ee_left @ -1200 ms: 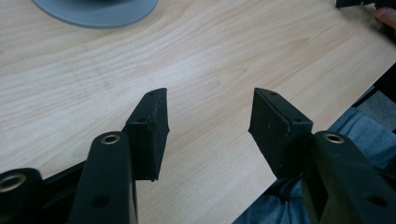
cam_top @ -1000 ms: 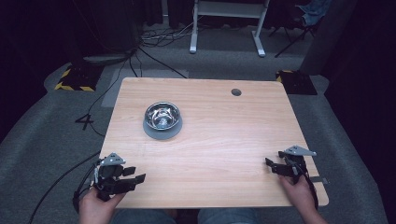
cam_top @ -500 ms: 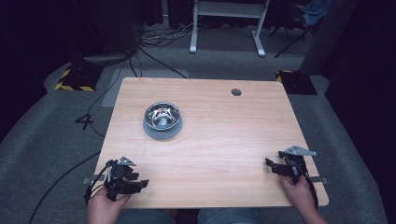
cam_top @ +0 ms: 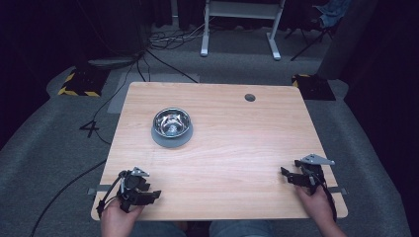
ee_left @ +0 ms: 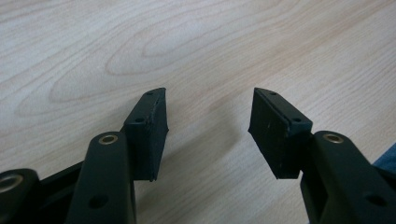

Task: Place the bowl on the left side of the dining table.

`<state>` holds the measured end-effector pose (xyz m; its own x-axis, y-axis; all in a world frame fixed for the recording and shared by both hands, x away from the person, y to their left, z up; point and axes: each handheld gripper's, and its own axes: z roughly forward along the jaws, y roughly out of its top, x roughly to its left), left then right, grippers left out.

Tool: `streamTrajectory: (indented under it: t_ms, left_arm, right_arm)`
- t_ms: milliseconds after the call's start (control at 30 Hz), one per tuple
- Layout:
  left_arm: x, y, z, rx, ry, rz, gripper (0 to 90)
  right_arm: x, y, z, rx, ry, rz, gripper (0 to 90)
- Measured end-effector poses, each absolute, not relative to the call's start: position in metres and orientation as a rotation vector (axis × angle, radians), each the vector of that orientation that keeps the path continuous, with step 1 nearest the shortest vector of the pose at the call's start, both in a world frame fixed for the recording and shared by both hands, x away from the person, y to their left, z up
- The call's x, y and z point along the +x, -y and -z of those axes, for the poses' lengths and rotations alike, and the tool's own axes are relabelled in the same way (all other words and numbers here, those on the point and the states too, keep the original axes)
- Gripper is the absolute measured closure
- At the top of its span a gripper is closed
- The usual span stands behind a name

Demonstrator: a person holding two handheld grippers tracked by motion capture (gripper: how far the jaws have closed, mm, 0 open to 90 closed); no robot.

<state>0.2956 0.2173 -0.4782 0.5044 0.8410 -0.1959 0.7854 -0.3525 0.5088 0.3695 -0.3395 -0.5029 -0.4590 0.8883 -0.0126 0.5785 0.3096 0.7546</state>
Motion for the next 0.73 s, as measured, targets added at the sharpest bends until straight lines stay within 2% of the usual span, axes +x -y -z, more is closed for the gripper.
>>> streamTrajectory:
  t_ms: [133, 367, 400, 600, 733]
  left_arm:
    - [0.291, -0.217, 0.486, 2.170, -1.264, -0.263, 45.0]
    - [0.285, -0.215, 0.501, 2.141, -1.098, -0.410, 39.4]
    - [0.285, -0.216, 0.503, 2.123, -1.095, -0.413, 36.5]
    - [0.279, -0.220, 0.509, 2.024, -1.184, -0.500, 35.6]
    - [0.277, -0.219, 0.510, 2.014, -1.190, -0.511, 35.7]
  right_arm:
    - [0.369, 0.339, 0.503, 1.303, -2.153, -0.972, 29.5]
    - [0.369, 0.339, 0.503, 1.303, -2.153, -0.971, 29.5]
    - [0.369, 0.340, 0.503, 1.301, -2.153, -0.971, 29.5]
    - [0.369, 0.339, 0.503, 1.303, -2.153, -0.972, 29.3]
    - [0.369, 0.340, 0.503, 1.303, -2.153, -0.971, 29.3]
